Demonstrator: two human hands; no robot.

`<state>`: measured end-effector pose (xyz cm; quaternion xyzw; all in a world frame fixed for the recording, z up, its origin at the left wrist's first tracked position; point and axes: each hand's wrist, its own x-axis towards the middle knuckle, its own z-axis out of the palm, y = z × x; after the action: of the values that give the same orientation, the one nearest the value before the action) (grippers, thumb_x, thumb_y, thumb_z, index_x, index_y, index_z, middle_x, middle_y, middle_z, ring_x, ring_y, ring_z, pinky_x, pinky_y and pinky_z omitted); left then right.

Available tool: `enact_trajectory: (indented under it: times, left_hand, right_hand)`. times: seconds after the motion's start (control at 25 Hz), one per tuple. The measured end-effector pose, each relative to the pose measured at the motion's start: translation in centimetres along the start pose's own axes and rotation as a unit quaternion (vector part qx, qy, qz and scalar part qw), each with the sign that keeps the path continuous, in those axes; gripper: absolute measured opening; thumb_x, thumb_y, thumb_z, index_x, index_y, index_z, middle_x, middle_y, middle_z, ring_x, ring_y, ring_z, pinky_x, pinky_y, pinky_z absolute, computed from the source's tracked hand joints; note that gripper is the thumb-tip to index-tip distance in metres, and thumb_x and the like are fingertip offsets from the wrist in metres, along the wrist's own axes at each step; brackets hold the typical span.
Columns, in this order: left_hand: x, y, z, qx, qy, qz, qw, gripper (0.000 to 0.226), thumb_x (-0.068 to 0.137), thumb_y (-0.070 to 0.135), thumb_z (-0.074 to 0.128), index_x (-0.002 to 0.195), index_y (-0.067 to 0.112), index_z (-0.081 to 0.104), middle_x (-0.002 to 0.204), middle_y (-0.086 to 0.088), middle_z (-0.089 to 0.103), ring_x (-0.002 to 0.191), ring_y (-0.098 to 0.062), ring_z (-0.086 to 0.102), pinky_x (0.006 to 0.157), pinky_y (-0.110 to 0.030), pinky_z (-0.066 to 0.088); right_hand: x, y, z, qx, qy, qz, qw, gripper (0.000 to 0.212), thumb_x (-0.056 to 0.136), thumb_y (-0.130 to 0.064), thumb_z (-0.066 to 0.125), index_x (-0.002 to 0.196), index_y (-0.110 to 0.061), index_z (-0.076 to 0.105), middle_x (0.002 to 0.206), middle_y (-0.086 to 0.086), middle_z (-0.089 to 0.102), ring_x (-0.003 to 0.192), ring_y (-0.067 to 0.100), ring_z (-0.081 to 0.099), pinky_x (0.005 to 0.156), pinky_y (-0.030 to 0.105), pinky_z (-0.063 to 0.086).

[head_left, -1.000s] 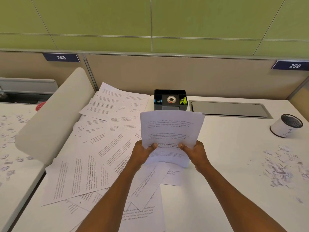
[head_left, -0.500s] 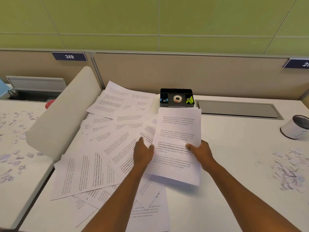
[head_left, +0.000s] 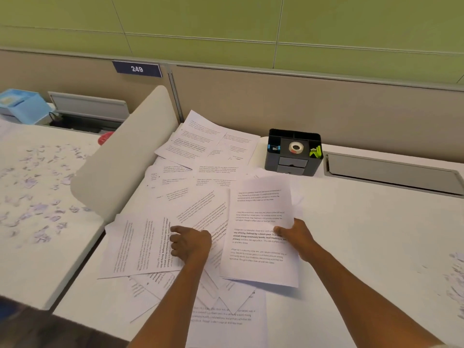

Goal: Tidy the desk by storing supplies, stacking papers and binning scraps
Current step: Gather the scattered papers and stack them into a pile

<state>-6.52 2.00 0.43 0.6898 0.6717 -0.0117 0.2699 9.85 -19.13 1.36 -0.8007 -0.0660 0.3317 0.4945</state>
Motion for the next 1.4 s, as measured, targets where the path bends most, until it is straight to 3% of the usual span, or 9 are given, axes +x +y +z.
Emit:
enact_trajectory:
  times: [0.12,0.32,0.52,0.68,0.84,0.92,1.16,1.4]
  left_hand:
    - [0.5,0.1,-0.5,-0.054,-0.023,-0.036,0.998,0.092,0.089,0.03,0.063,0.152,-0.006,0.008,0.145,-0.028,0.034,0.123,-0.041,0.052,0.105,-0.049,0.038]
    - [1.3,0.3,-1.3,-0.135,-0.065,-0.086,0.985,0.061,0.091,0.03,0.064,0.136,-0.001,0.036,0.137,-0.024,0.046,0.121,-0.039,0.054,0.106,-0.05,0.042]
    - [2.0,0.1,-1.6,-0.173,-0.079,-0.089,0.978,0.051,0.087,0.031,0.067,0.125,0.0,0.054,0.124,-0.021,0.058,0.111,-0.037,0.06,0.097,-0.05,0.051]
    - [1.6,0.2,-1.2,-0.21,-0.097,-0.035,0.972,0.042,0.089,0.03,0.066,0.123,0.008,0.061,0.116,-0.014,0.065,0.1,-0.031,0.065,0.088,-0.045,0.058]
    - [0.6,0.0,-0.4,-0.38,-0.146,-0.013,0.913,0.039,0.087,0.009,0.068,0.125,0.014,0.06,0.118,-0.008,0.07,0.099,-0.029,0.069,0.089,-0.048,0.059]
    - [0.2,-0.4,0.0,-0.408,-0.171,-0.011,0.897,0.035,0.088,0.001,0.067,0.12,0.016,0.061,0.117,-0.009,0.071,0.098,-0.03,0.069,0.089,-0.051,0.058]
    - [1.7,0.0,-2.2,-0.438,-0.174,0.086,0.878,0.025,0.091,0.009,0.07,0.109,0.025,0.064,0.11,0.001,0.073,0.096,-0.022,0.07,0.083,-0.04,0.057]
    - [3.8,2.4,-7.1,-0.479,-0.215,0.144,0.839,0.036,0.088,0.015,0.076,0.122,0.014,0.066,0.113,-0.007,0.074,0.104,-0.03,0.07,0.095,-0.051,0.054]
  right_hand:
    - [0.4,-0.7,1.7,-0.068,-0.012,-0.001,0.998,0.038,0.084,-0.015,0.07,0.121,-0.014,0.065,0.112,0.007,0.072,0.098,0.029,0.069,0.093,0.048,0.055]
    - [0.6,-0.3,2.9,-0.119,-0.008,0.008,0.993,0.039,0.085,-0.014,0.066,0.124,-0.011,0.064,0.115,0.01,0.07,0.1,0.03,0.068,0.092,0.043,0.055]
    - [0.7,0.0,3.2,-0.126,0.004,0.015,0.992,0.042,0.089,-0.016,0.065,0.129,-0.009,0.059,0.121,0.011,0.068,0.105,0.031,0.066,0.093,0.042,0.054]
    - [0.5,0.1,3.4,-0.13,0.015,0.014,0.991,0.042,0.09,-0.018,0.065,0.13,-0.009,0.057,0.123,0.011,0.067,0.108,0.032,0.065,0.094,0.042,0.054]
    - [0.5,0.3,3.0,-0.087,0.003,0.012,0.996,0.04,0.089,-0.016,0.066,0.127,-0.01,0.06,0.119,0.011,0.069,0.104,0.031,0.066,0.095,0.047,0.054]
    - [0.2,0.6,2.5,-0.042,0.002,0.005,0.999,0.039,0.089,-0.014,0.068,0.127,-0.009,0.061,0.118,0.011,0.07,0.103,0.031,0.067,0.096,0.049,0.053]
    - [0.1,0.6,-1.6,0.092,0.062,-0.014,0.994,0.038,0.087,-0.011,0.071,0.124,-0.009,0.063,0.114,0.01,0.071,0.1,0.032,0.069,0.095,0.055,0.053]
    - [0.2,0.4,-5.6,0.125,0.119,-0.028,0.985,0.033,0.087,-0.007,0.071,0.119,-0.009,0.065,0.114,0.014,0.071,0.098,0.036,0.069,0.094,0.057,0.053]
